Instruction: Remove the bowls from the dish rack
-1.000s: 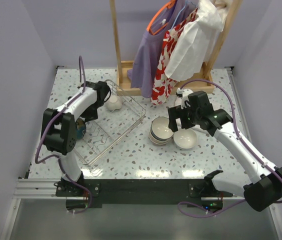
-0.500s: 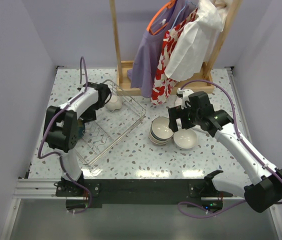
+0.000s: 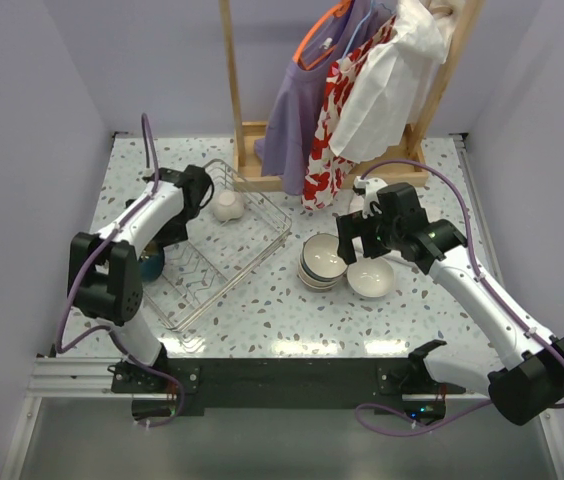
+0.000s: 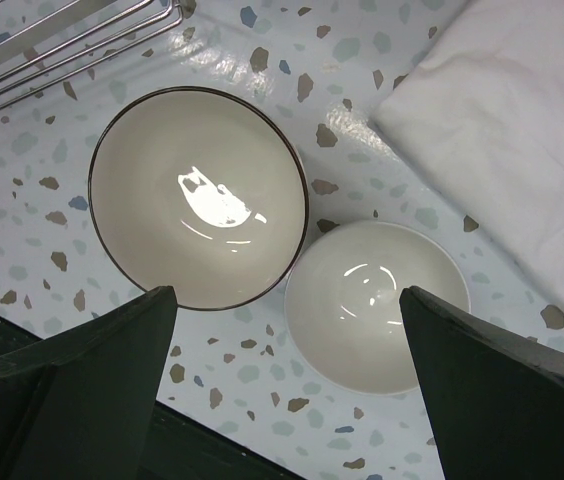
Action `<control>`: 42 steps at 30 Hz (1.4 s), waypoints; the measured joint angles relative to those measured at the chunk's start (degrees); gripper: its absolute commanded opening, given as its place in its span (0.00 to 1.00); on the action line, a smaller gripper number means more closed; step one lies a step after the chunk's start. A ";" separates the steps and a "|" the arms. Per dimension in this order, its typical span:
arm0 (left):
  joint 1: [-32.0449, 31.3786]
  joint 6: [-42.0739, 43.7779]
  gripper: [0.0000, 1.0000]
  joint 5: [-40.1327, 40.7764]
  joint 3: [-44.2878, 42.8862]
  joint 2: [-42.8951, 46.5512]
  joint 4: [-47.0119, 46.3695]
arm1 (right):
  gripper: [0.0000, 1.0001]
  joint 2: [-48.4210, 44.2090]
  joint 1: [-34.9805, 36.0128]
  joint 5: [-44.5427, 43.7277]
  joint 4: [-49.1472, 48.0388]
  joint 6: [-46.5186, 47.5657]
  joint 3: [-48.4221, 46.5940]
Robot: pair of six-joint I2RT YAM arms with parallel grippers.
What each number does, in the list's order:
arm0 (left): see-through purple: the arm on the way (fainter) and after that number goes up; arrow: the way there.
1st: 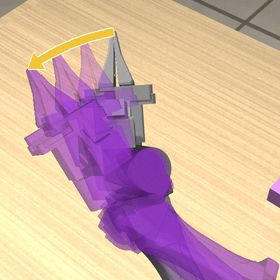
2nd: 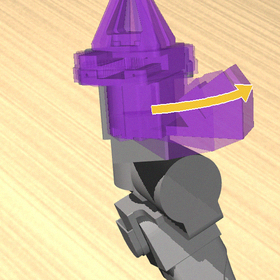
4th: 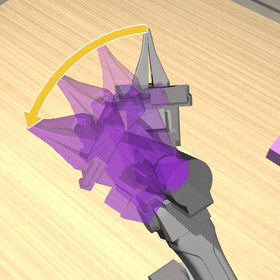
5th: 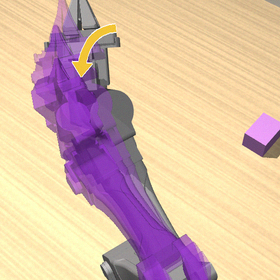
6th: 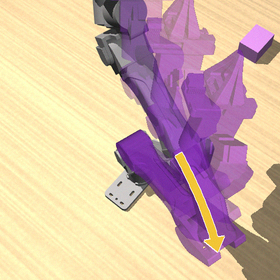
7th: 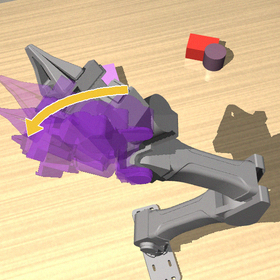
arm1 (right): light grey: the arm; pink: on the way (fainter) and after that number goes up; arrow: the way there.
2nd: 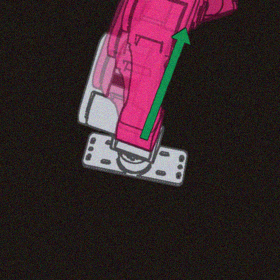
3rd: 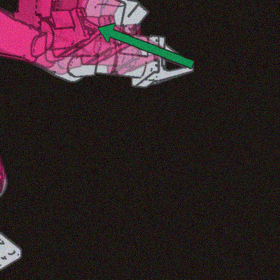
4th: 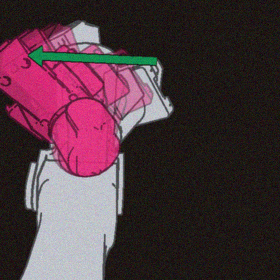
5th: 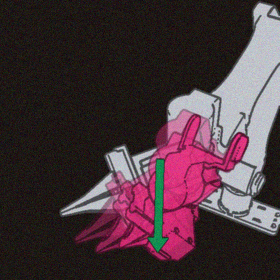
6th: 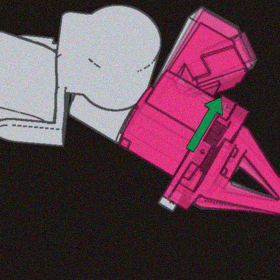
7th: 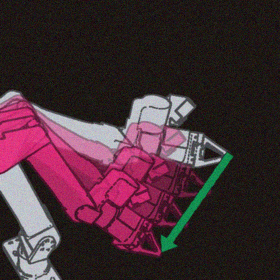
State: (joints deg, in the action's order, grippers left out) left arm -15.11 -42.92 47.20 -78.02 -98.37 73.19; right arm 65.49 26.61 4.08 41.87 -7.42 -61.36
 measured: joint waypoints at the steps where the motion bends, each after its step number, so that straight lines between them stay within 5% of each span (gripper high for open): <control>1: 0.28 0.07 0.92 -0.52 0.74 0.44 -0.63 | 0.99 0.00 0.00 0.00 -0.02 0.02 0.00; 10: 4.26 0.74 0.91 -5.66 6.67 6.38 -7.02 | 0.99 0.02 0.00 0.04 -0.07 0.02 0.00; 23: 5.75 1.86 0.53 -8.28 6.32 7.96 -7.50 | 0.99 0.02 0.00 -0.02 -0.35 0.02 0.00; 42: 6.05 2.91 0.24 -9.53 -7.78 11.52 -1.11 | 0.99 2.38 0.00 4.13 -0.20 -0.26 -1.38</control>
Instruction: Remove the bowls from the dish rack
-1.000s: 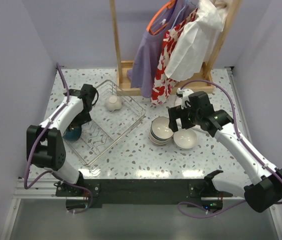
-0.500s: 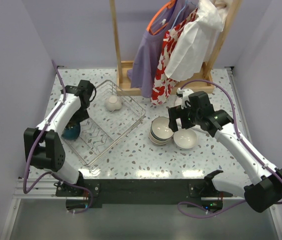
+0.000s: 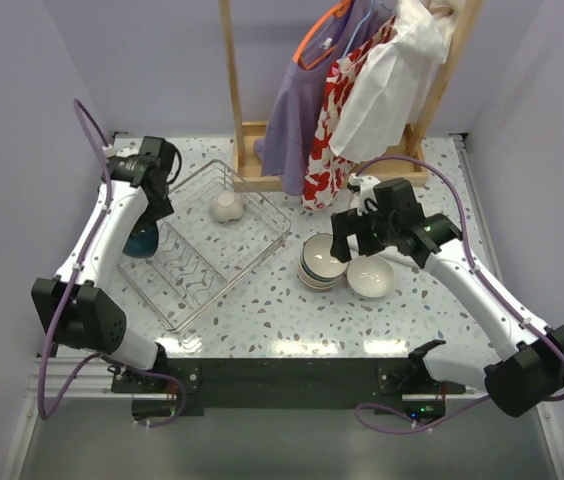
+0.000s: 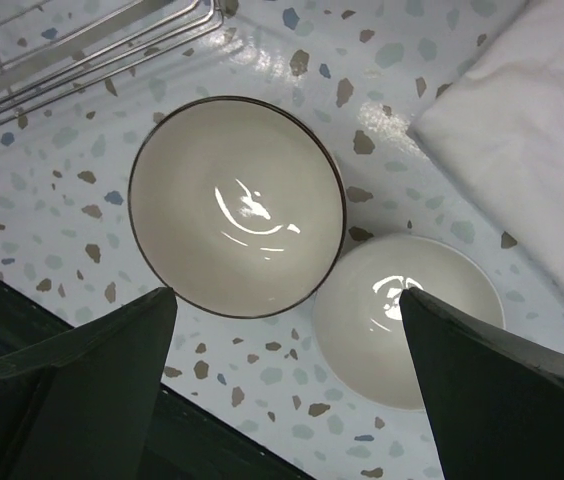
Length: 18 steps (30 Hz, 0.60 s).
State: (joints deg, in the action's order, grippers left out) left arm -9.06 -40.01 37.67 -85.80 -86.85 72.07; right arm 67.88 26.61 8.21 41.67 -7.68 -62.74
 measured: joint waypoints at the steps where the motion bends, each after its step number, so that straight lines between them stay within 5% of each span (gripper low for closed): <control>1: 0.00 0.20 0.24 -0.59 -0.66 0.44 -0.04 | 0.99 0.26 0.02 0.92 -0.09 -0.22 -0.31; 18: 0.04 2.49 0.15 -22.45 -0.59 10.69 -13.16 | 0.98 7.26 4.90 15.63 -14.51 -18.32 -4.74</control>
State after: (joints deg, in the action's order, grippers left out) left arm -9.02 -37.52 15.22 -86.39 -76.16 58.92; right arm 75.13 31.51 23.83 27.16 -26.00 -67.48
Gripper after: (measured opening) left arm 0.813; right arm 0.982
